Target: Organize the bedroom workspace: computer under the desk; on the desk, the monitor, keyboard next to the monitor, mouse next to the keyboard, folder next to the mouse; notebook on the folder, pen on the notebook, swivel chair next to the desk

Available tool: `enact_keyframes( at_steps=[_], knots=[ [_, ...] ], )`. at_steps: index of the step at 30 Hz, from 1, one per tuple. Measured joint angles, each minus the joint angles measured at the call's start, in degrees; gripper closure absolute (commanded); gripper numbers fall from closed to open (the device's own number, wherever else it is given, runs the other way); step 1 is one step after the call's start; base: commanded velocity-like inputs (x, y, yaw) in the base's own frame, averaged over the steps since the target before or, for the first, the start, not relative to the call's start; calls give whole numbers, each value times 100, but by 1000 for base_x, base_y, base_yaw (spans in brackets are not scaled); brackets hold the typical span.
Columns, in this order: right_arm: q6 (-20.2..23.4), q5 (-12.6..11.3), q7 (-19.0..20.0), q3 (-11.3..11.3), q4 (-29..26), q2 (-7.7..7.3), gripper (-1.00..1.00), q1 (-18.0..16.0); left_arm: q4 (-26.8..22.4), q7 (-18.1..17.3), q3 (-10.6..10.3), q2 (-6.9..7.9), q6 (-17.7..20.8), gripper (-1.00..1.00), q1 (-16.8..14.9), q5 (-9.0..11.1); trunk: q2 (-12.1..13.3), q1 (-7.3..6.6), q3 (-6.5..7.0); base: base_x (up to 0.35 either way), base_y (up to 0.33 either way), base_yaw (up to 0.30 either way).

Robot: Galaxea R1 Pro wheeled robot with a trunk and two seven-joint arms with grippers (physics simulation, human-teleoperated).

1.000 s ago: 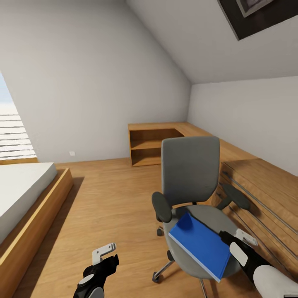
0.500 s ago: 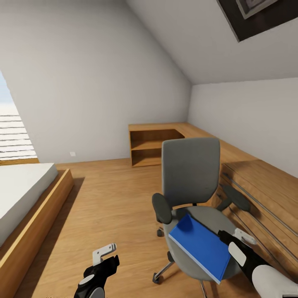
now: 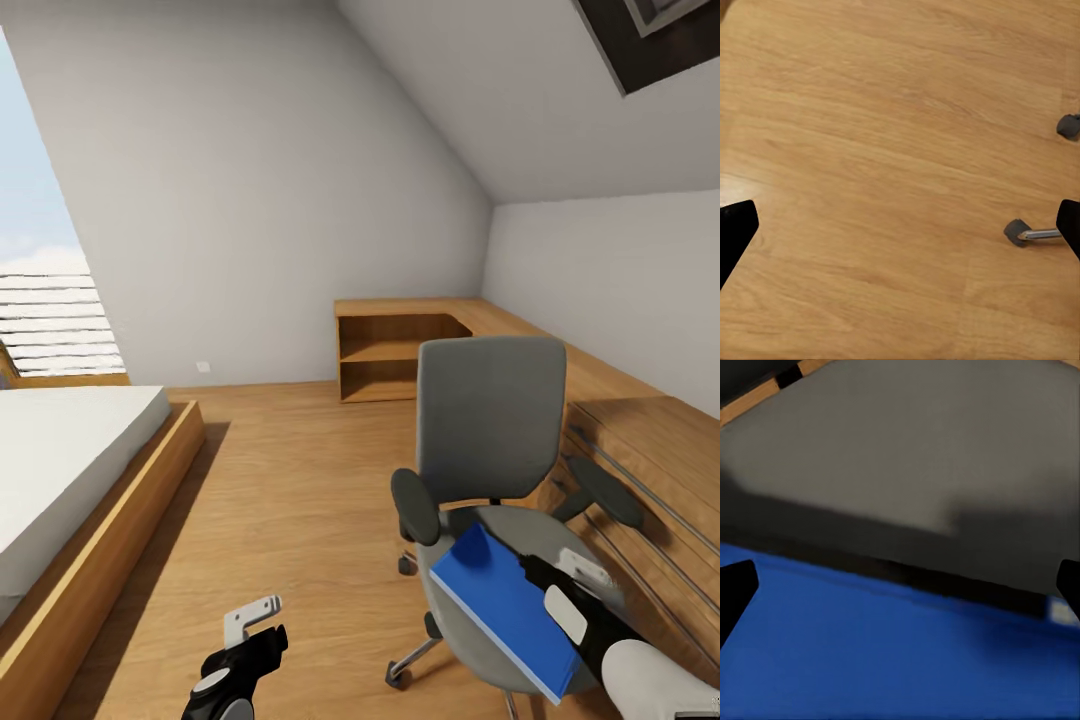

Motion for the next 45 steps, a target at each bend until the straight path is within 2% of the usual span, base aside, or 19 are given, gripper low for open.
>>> enact_keyframes(
  at_steps=[3,5,9,16,37,45],
  knots=[
    [-6,300,1,-3,-1,81,-100,0,4,-1,-1,0,-4,-100,0,0,0,0,0,2,0,10],
    [-40,407,-1,-4,0,122,-100,0,5,-1,-1,0,-6,-100,0,-4,0,0,0,50,0,4],
    [-143,501,-3,-4,3,183,-100,1,6,0,-1,0,-8,-100,0,-8,0,-2,0,192,0,2],
    [-183,611,-3,-6,5,198,-100,1,6,0,-1,0,-9,-100,0,-12,0,-1,0,178,0,0],
    [-187,646,155,-1,4,211,-100,1,6,0,-1,0,-9,-100,0,-16,0,0,0,90,0,0],
    [-188,654,132,-5,6,321,-100,0,4,0,1,0,-9,-100,1,-17,0,0,0,1,0,101]
  ],
)
